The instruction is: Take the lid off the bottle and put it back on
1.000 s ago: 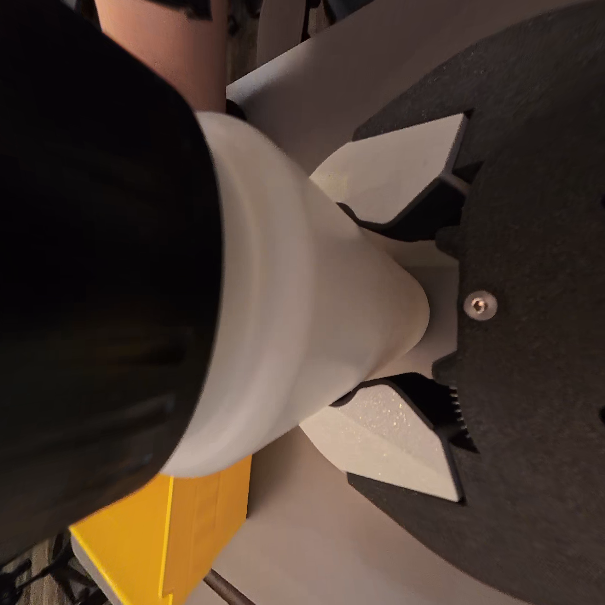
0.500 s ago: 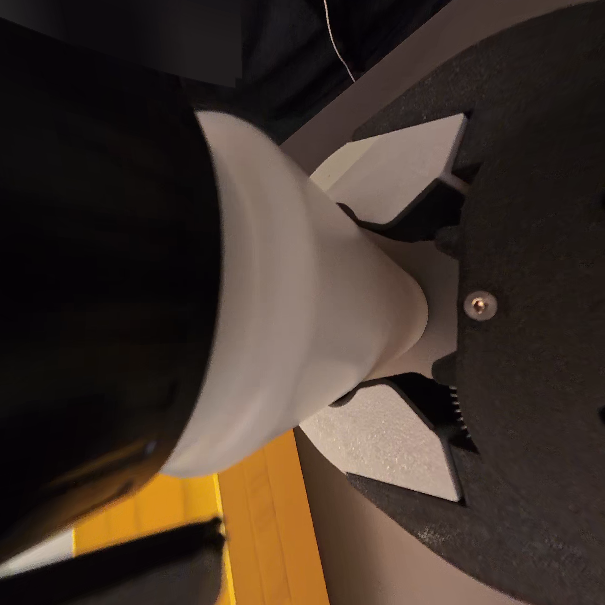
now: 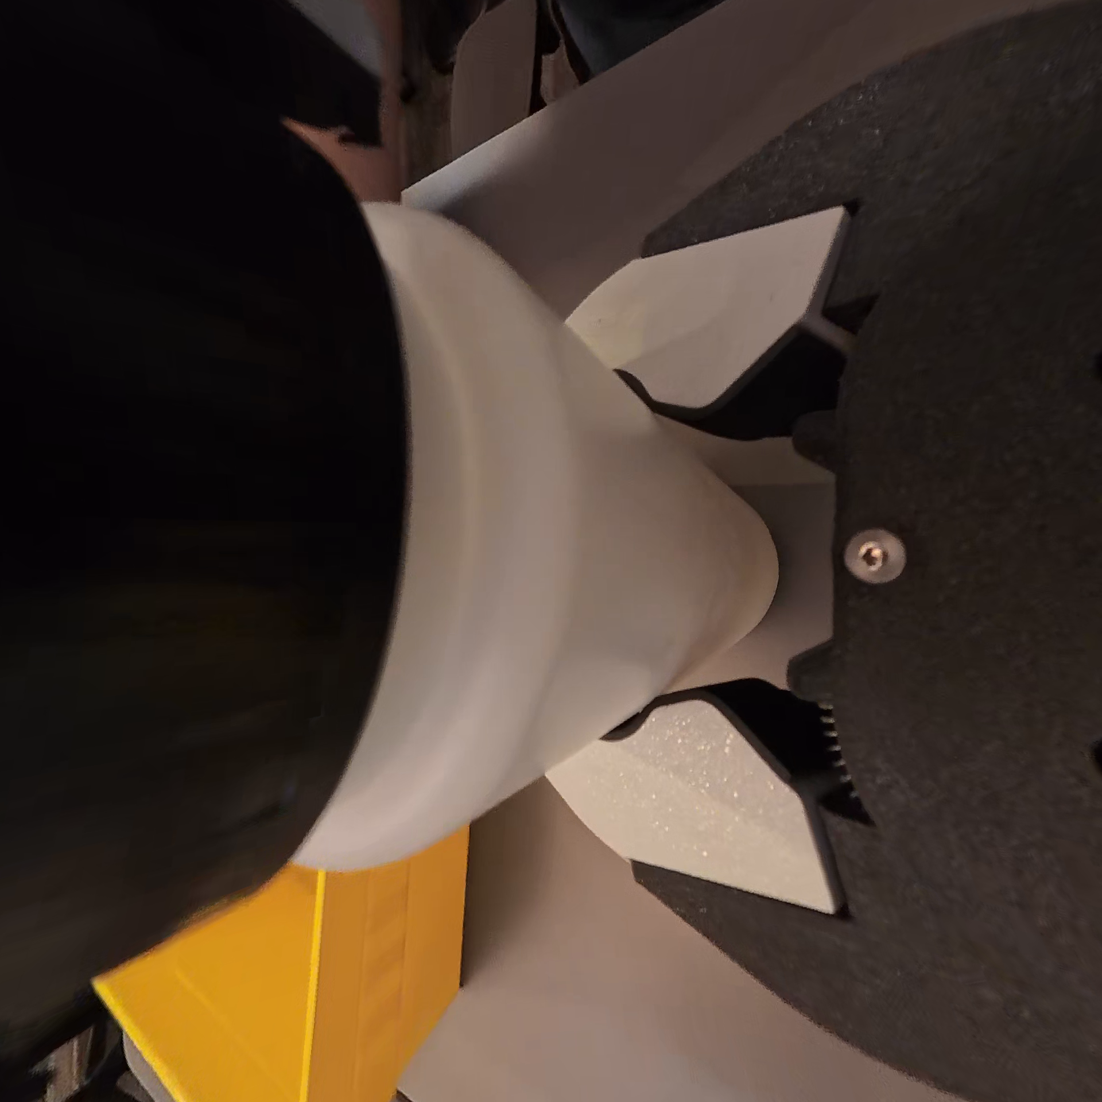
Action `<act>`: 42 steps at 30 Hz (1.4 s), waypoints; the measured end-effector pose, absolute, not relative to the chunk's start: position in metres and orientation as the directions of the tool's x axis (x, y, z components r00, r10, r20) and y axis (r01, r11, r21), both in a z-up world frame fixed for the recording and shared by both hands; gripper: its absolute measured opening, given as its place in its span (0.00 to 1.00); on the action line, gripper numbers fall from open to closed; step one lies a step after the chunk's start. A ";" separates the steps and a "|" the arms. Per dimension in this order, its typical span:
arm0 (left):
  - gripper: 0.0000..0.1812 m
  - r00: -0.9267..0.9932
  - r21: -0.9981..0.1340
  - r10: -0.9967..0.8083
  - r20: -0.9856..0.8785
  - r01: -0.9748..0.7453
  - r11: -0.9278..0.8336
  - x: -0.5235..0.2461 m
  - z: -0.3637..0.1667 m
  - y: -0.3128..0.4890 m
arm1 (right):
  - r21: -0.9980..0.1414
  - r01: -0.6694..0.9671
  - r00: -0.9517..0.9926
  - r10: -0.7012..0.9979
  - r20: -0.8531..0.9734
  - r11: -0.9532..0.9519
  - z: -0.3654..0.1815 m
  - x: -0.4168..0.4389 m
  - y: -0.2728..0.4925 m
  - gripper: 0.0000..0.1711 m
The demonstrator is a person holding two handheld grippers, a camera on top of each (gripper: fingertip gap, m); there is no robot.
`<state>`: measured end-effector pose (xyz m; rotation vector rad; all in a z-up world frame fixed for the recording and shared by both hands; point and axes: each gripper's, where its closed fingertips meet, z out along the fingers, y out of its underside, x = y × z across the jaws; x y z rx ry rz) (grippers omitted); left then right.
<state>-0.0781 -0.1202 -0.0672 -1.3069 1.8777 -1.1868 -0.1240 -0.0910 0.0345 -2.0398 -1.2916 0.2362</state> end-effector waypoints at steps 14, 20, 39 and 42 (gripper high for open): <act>0.56 -0.512 -0.893 -0.858 0.042 -0.405 0.198 -0.084 -0.067 -0.150 | -0.673 0.740 0.178 0.962 0.209 0.010 0.037 -0.136 -0.127 0.47; 0.56 -0.360 -0.895 -0.931 0.062 -0.434 0.108 -0.077 -0.067 -0.118 | -0.651 0.716 0.484 0.851 0.203 -0.252 0.039 -0.122 -0.097 0.48; 0.56 -0.528 -0.897 -0.847 0.057 -0.400 0.189 -0.085 -0.067 -0.153 | -0.689 0.724 0.134 0.971 0.196 0.039 0.039 -0.134 -0.131 0.46; 0.56 -0.459 -0.899 -0.887 0.058 -0.410 0.153 -0.081 -0.067 -0.137 | -0.672 0.739 0.246 0.948 0.203 -0.048 0.039 -0.131 -0.119 0.50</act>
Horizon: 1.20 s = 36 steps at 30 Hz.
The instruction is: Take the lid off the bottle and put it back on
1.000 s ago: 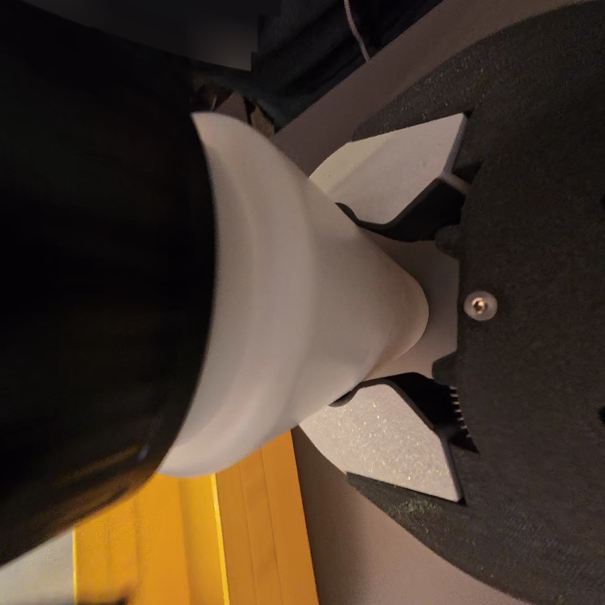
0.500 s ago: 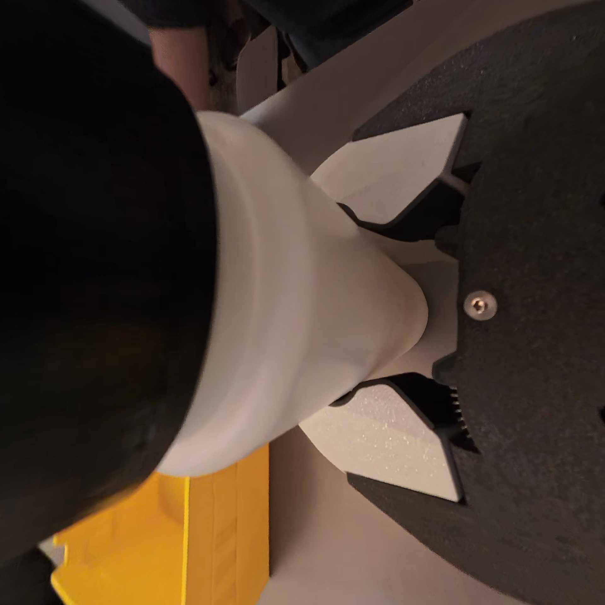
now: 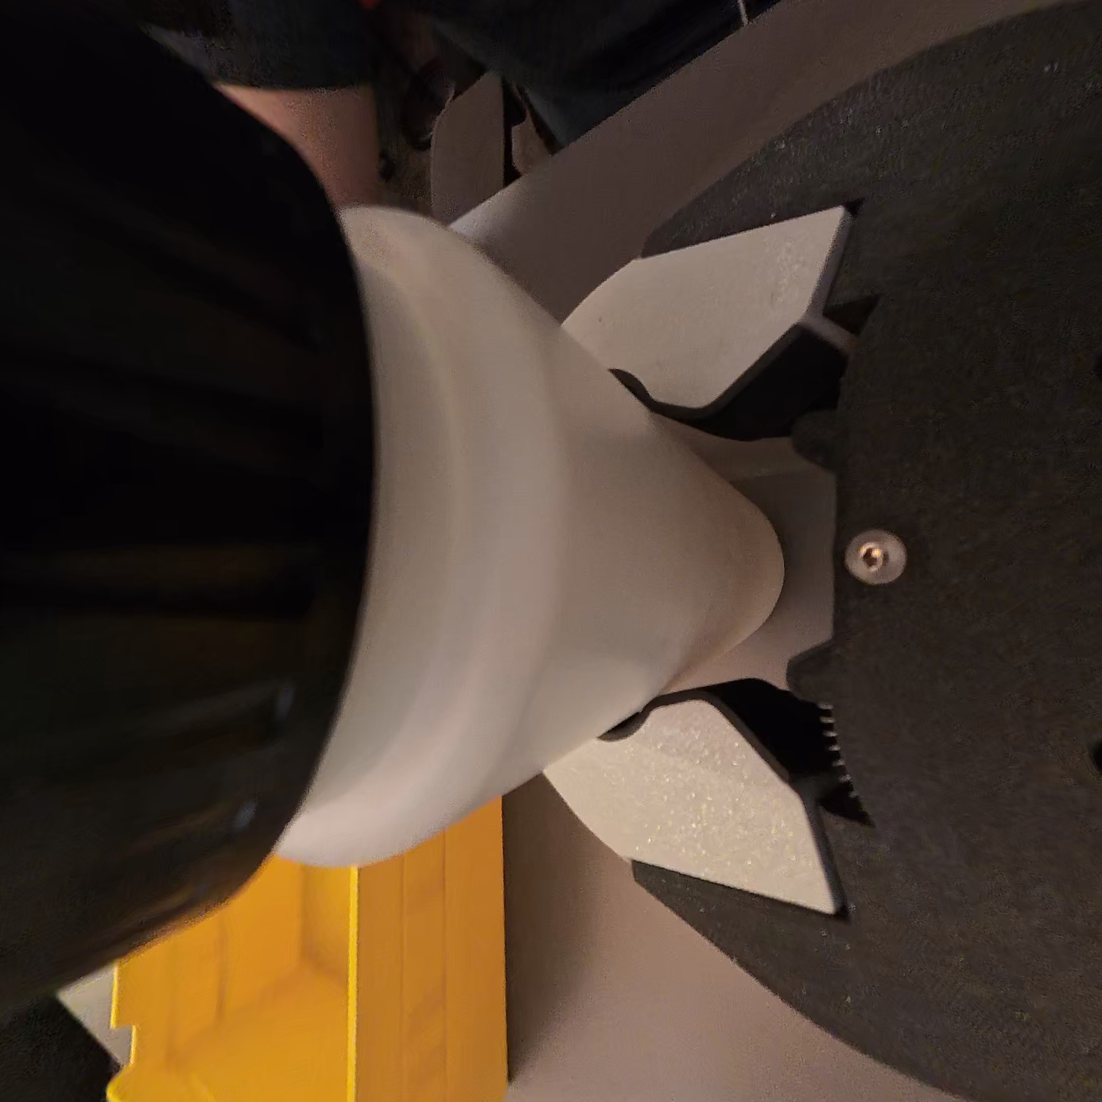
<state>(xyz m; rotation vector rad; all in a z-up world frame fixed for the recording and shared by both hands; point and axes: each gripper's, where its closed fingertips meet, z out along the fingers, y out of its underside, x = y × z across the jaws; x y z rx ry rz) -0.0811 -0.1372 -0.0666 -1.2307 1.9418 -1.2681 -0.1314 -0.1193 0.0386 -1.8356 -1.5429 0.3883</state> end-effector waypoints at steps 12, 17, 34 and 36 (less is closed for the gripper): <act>0.56 -0.446 -0.898 -0.893 0.067 -0.417 0.141 -0.081 -0.066 -0.133 | -0.697 0.712 0.312 0.929 0.200 -0.089 0.045 -0.127 -0.104 0.44; 0.56 -0.398 -0.895 -0.916 0.054 -0.426 0.132 -0.079 -0.067 -0.123 | -0.776 0.622 0.412 0.886 0.213 -0.103 0.073 -0.104 -0.093 0.44; 0.56 -0.204 -0.910 -0.978 0.038 -0.412 0.051 -0.075 -0.065 -0.080 | -0.095 0.182 0.967 0.160 0.200 -0.979 -0.127 0.195 -0.028 0.44; 0.56 -0.202 -0.911 -0.978 0.049 -0.411 0.039 -0.075 -0.065 -0.079 | -0.080 0.197 0.961 0.177 0.214 -0.977 -0.136 0.199 -0.025 0.44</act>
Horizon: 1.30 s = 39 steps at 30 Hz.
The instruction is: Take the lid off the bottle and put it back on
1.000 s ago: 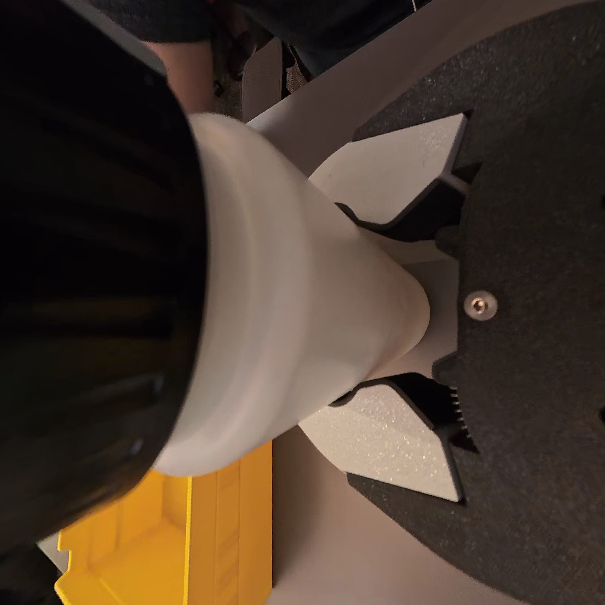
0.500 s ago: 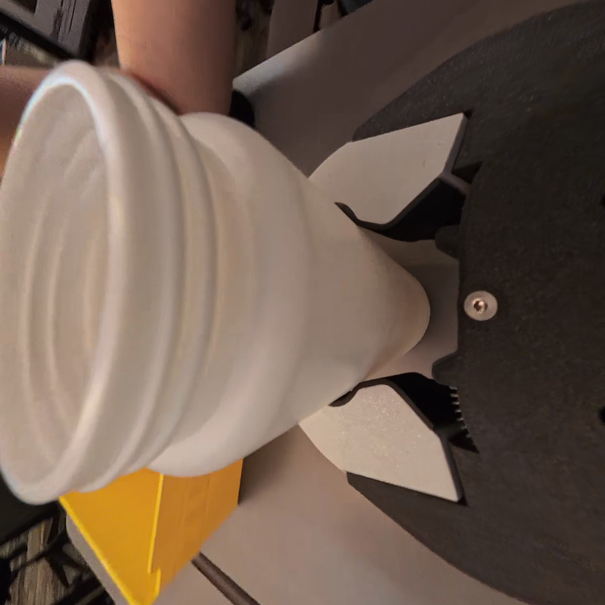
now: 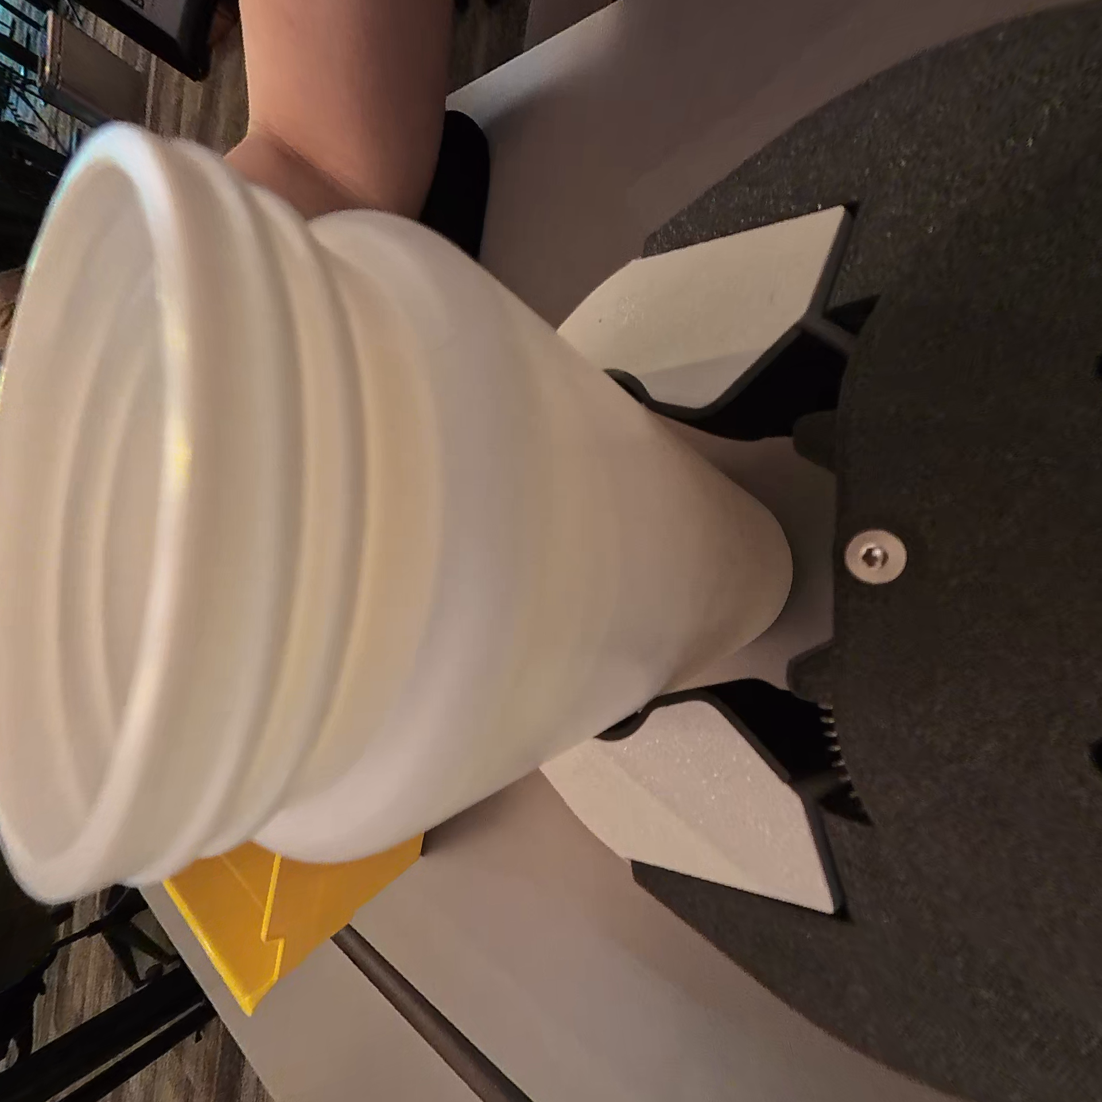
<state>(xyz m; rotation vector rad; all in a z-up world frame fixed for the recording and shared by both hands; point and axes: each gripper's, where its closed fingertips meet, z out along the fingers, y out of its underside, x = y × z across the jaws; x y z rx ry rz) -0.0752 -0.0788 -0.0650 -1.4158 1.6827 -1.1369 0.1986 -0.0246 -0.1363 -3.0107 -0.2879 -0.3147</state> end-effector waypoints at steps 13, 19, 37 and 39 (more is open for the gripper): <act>0.56 -0.200 -0.908 -0.978 0.055 -0.417 0.034 -0.076 -0.065 -0.077 | -0.061 0.195 0.954 0.175 0.242 -0.979 -0.138 0.204 -0.024 0.43; 0.56 -0.195 -0.909 -0.979 0.052 -0.415 0.034 -0.076 -0.065 -0.075 | -0.262 0.229 0.928 0.128 0.350 -0.937 -0.071 0.200 -0.018 0.41; 0.56 -0.181 -0.905 -0.983 0.025 -0.421 0.055 -0.078 -0.065 -0.071 | -0.460 0.486 0.855 0.297 0.425 -0.743 -0.020 0.135 0.013 0.32; 0.56 -0.162 -0.914 -0.987 0.007 -0.401 0.059 -0.079 -0.058 -0.065 | -0.578 0.551 0.831 0.329 0.450 -0.602 0.011 0.104 0.022 0.32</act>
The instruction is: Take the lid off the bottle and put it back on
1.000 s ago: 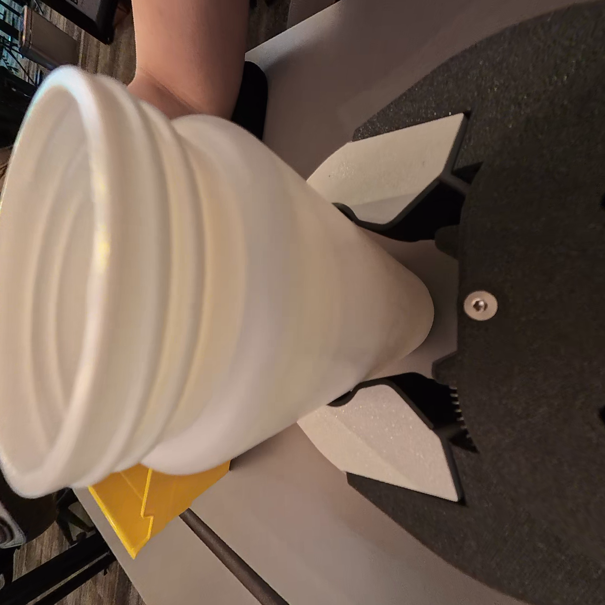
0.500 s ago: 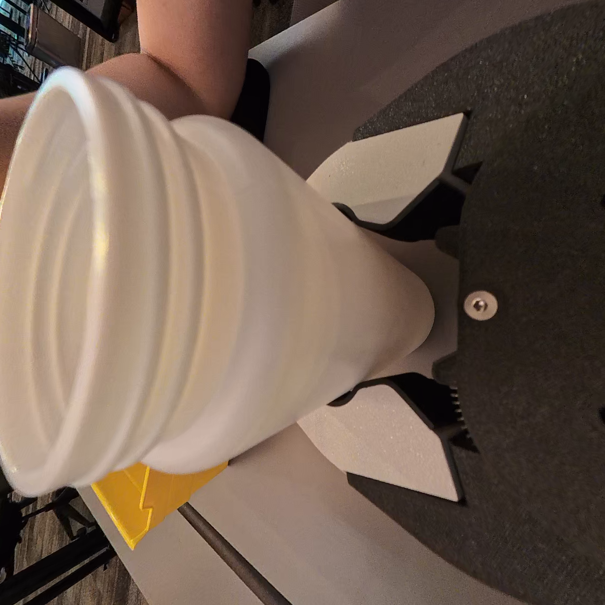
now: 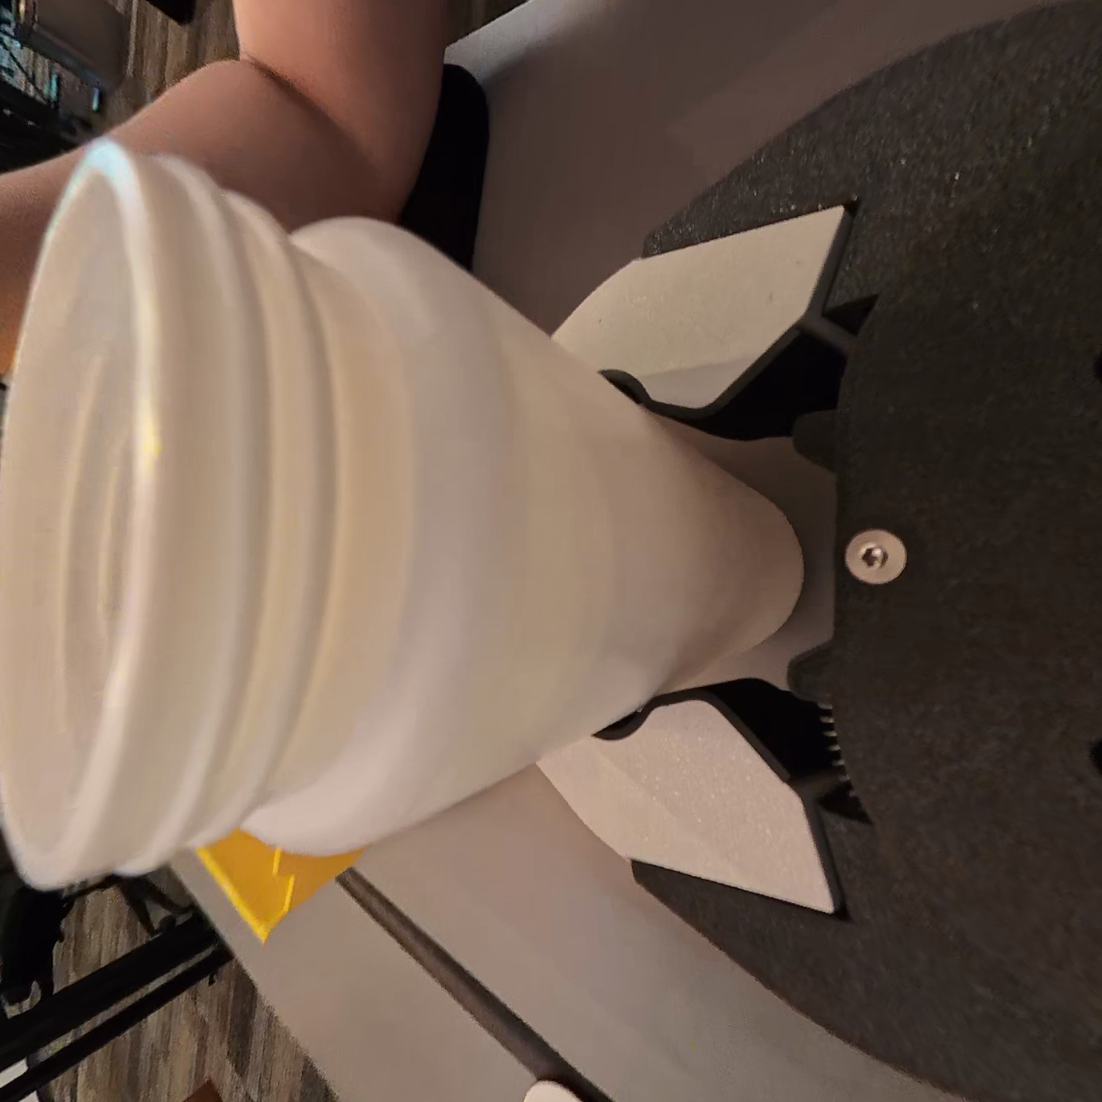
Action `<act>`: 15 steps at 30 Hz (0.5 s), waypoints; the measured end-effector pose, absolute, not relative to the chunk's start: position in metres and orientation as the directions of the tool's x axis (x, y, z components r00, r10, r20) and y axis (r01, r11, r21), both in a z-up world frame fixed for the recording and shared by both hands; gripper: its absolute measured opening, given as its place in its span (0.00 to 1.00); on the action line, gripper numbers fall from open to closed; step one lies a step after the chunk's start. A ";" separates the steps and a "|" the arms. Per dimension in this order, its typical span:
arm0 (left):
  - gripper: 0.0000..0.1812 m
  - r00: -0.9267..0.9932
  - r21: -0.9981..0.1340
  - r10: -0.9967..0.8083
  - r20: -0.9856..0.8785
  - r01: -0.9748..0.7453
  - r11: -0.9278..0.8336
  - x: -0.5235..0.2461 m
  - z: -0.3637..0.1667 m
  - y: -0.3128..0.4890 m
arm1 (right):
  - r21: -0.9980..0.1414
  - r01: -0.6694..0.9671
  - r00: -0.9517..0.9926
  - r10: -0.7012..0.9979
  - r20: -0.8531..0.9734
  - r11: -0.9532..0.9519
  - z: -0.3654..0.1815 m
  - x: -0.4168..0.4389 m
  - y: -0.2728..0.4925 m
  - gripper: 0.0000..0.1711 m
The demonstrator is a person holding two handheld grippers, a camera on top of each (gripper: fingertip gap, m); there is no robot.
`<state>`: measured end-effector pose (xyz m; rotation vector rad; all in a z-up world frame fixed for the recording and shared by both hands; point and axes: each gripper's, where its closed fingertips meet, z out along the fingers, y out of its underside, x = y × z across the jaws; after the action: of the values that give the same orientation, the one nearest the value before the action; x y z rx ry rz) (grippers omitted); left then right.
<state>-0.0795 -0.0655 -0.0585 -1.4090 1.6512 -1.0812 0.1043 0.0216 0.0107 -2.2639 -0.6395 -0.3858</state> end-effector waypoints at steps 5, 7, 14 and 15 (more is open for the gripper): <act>0.56 -0.138 -0.961 -0.988 0.067 -0.276 -0.027 -0.091 -0.016 -0.055 | -0.881 0.461 0.723 0.620 0.304 -0.106 0.093 -0.030 -0.009 0.34; 0.56 -0.137 -0.974 -0.983 0.126 -0.206 -0.096 -0.097 0.004 -0.050 | -0.940 0.342 0.586 0.780 0.220 0.009 0.110 -0.079 -0.042 0.43; 0.56 -0.209 -0.958 -0.941 0.267 -0.160 -0.237 -0.105 0.026 -0.056 | -0.950 0.305 0.545 0.831 0.111 -0.073 0.093 -0.132 -0.045 0.43; 0.56 -0.224 -0.958 -0.936 0.270 -0.165 -0.236 -0.106 0.027 -0.058 | -0.950 0.296 0.532 0.843 0.078 -0.099 0.087 -0.137 -0.044 0.43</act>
<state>-0.1057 -0.0584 0.0267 -1.3792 1.3642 -1.5241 -0.1365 -0.0441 0.0867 -1.6590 -0.9770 0.6135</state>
